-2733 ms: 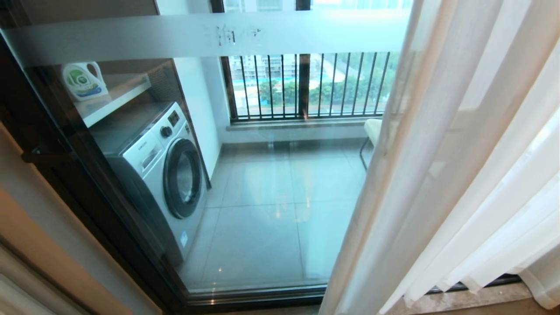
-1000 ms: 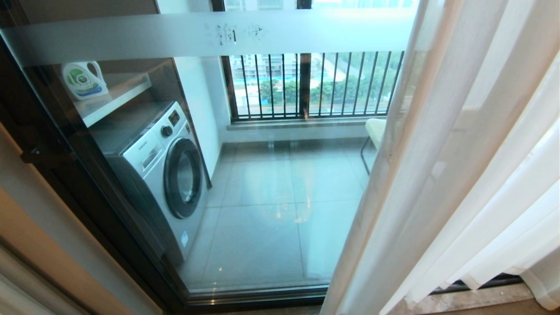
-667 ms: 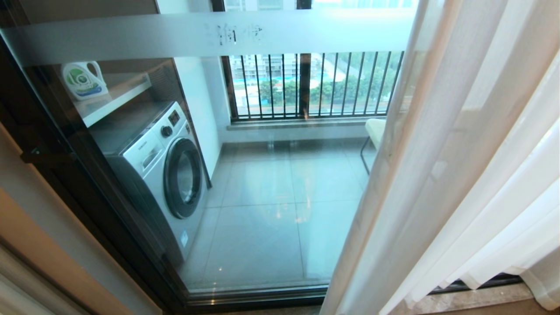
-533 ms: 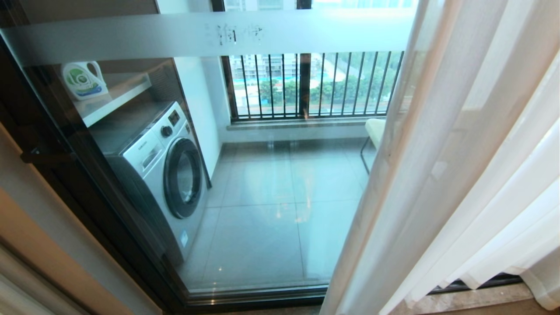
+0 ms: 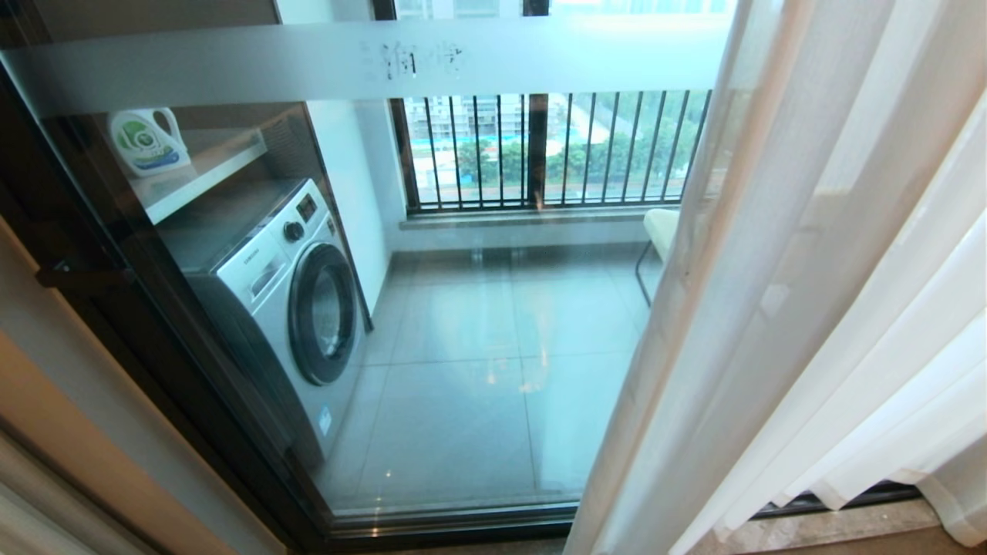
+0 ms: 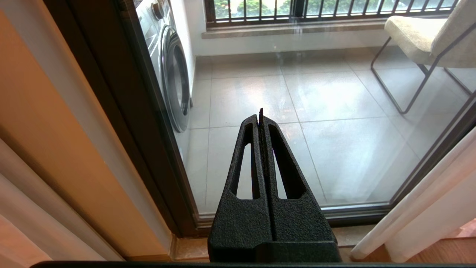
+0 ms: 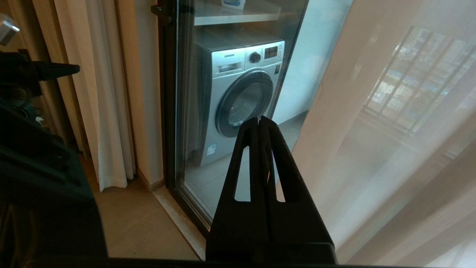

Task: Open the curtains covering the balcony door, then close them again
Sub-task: Pull the inner curtains open on both sides

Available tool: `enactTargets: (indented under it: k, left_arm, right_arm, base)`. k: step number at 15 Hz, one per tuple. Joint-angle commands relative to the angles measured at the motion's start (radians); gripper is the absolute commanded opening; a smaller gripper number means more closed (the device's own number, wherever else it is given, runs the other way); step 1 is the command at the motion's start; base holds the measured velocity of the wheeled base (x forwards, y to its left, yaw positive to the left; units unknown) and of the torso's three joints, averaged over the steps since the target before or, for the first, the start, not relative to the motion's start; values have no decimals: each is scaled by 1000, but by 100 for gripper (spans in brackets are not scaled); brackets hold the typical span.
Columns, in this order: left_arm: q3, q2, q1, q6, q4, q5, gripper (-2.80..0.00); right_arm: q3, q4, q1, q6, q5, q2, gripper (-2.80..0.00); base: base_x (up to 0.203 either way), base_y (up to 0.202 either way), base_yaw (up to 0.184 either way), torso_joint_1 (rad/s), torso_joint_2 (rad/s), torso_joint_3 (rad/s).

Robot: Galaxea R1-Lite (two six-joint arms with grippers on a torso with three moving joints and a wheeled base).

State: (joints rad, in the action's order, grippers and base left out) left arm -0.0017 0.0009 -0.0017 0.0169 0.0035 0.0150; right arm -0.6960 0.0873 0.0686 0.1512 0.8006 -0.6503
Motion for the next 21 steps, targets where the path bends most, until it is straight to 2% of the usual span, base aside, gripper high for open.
enactTargets:
  k: [1, 6, 8, 11, 15, 16, 21]
  left_arm:
    - [0, -1, 0, 0, 0, 0, -280]
    - [0, -1, 0, 0, 0, 0, -280]
    - [0, -1, 0, 0, 0, 0, -280]
    - [0, -1, 0, 0, 0, 0, -280]
    - [0, -1, 0, 0, 1, 0, -280]
    - [0, -1, 0, 0, 0, 0, -280]
    - [0, -1, 0, 0, 0, 0, -280]
  right_arm:
    - [-39, 17, 21, 35, 8, -170, -280]
    - [-94, 75, 42, 57, 4, -341, -280]
    - [-126, 70, 77, 57, -2, -386, -280]
    - [-145, 65, 144, 57, -62, -430, -280]
    - [-149, 65, 163, 59, -64, -463, -280]
    - [-152, 63, 163, 58, -64, -466, 0]
    - [-152, 58, 208, 32, -63, -484, 0]
  base:
    - [0, 0, 0, 0, 0, 0]
    - [0, 0, 0, 0, 0, 0]
    - [0, 0, 0, 0, 0, 0]
    - [0, 0, 0, 0, 0, 0]
    - [0, 0, 0, 0, 0, 0]
    - [0, 0, 0, 0, 0, 0]
    - [0, 0, 0, 0, 0, 0]
